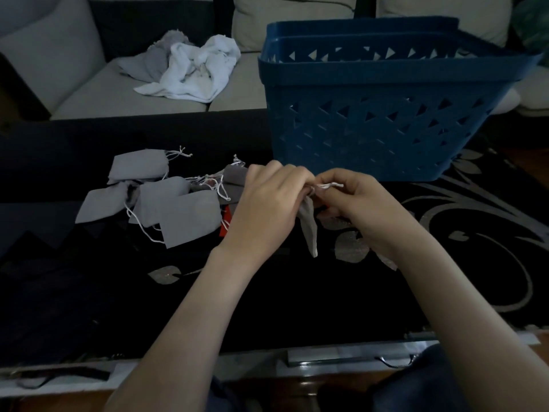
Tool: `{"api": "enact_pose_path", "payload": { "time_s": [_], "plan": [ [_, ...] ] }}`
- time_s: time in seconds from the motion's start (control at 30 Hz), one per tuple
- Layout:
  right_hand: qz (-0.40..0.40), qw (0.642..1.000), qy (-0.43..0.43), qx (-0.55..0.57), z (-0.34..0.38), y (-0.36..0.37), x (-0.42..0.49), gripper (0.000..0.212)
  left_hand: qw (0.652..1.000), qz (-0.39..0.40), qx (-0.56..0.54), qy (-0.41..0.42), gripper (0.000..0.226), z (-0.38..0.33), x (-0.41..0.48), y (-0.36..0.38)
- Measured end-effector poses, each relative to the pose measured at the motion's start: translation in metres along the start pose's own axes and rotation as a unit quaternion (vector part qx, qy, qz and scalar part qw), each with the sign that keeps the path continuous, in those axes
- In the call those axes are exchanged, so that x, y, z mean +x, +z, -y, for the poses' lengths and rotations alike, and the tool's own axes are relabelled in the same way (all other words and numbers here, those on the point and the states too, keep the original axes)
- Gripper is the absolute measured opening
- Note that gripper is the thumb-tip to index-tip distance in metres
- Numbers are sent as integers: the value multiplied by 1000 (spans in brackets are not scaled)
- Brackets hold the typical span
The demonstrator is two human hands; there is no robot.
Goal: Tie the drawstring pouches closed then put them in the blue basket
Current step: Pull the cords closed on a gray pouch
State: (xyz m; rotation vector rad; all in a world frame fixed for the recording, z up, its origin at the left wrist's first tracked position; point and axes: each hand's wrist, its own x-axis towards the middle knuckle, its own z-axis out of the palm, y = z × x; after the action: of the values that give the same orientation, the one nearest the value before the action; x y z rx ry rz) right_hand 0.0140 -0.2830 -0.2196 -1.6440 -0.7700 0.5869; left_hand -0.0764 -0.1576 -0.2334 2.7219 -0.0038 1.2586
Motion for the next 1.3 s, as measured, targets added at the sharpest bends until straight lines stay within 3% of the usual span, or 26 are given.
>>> {"api": "enact_pose_path", "payload": {
  "time_s": [0.13, 0.27, 0.37, 0.43, 0.53, 0.67, 0.77, 0.97, 1.17, 1.3],
  "plan": [
    [9, 1000, -4, 7, 1, 0, 0, 14, 1000, -7, 4, -12, 18, -5, 1, -2],
    [3, 999, -7, 36, 2, 5, 0, 15, 996, -37, -36, -69, 10, -8, 1, -2],
    [3, 1000, -9, 21, 2, 9, 1, 14, 991, -50, -4, -127, 25, -4, -1, 0],
    [-1, 1000, -7, 20, 2, 11, 2, 14, 986, -53, 5, -155, 22, -1, -2, 0],
    [-5, 1000, -7, 18, 1, 12, 3, 15, 990, -26, 15, -139, 9, -2, -4, 1],
    [-12, 1000, -9, 20, 1, 13, 4, 20, 993, -21, 39, -108, 8, -4, -2, -3],
    [-64, 998, 19, 11, -3, 11, 7, 27, 990, -27, 66, -122, 6, -1, -4, -5],
    [-128, 991, 35, -13, -8, 8, 11, 27, 982, -2, -104, -155, 11, -1, -3, 4],
    [-126, 991, 35, 34, 0, 1, 6, 15, 932, 91, -268, -227, 16, -4, 1, 4],
    [-92, 988, 84, 96, 0, -3, 5, 12, 928, 115, -219, -280, 25, -6, 5, 12]
  ]
}}
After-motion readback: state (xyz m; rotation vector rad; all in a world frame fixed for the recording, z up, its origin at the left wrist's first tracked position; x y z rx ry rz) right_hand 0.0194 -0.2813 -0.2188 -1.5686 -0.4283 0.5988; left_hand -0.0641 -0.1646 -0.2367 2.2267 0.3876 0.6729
